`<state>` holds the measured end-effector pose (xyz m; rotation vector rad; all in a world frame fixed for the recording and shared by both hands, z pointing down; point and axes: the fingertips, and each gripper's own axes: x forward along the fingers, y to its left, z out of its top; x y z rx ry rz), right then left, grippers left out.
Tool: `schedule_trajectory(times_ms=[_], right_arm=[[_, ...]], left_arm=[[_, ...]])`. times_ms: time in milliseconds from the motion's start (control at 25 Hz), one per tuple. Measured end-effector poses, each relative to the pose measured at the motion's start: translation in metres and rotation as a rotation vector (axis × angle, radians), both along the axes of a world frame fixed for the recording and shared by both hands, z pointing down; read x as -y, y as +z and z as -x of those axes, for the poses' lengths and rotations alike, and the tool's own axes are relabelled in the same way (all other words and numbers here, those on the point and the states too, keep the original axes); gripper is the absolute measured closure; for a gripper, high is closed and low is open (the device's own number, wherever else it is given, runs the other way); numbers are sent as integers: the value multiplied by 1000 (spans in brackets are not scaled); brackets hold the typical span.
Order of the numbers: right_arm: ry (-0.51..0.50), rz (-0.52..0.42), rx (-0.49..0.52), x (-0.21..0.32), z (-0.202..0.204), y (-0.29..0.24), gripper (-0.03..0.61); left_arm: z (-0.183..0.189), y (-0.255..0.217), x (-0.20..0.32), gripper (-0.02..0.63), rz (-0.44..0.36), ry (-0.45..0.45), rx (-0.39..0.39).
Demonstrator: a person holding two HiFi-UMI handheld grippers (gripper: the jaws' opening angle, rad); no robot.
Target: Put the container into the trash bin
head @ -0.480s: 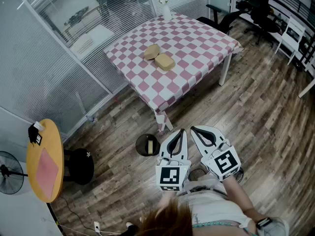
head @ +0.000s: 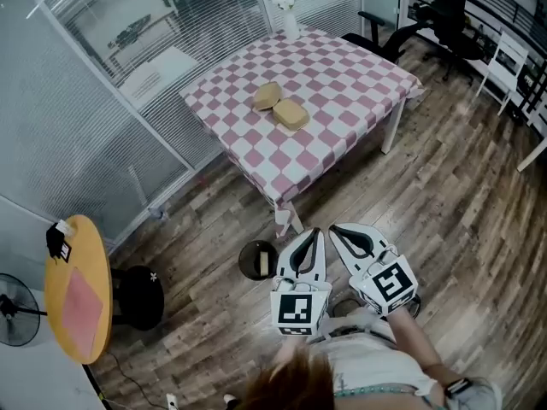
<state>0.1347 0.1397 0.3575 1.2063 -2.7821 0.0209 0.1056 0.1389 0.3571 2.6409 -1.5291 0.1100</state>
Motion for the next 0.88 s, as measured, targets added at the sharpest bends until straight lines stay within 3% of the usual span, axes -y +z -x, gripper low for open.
schedule_trajectory(times_ms=[480, 880], right_arm=[[89, 8, 40, 45, 61, 4, 584], [54, 30, 35, 90, 88, 11, 584]], left_arm=[[66, -2, 35, 609, -13, 66, -8], [98, 8, 76, 609, 16, 25, -23]])
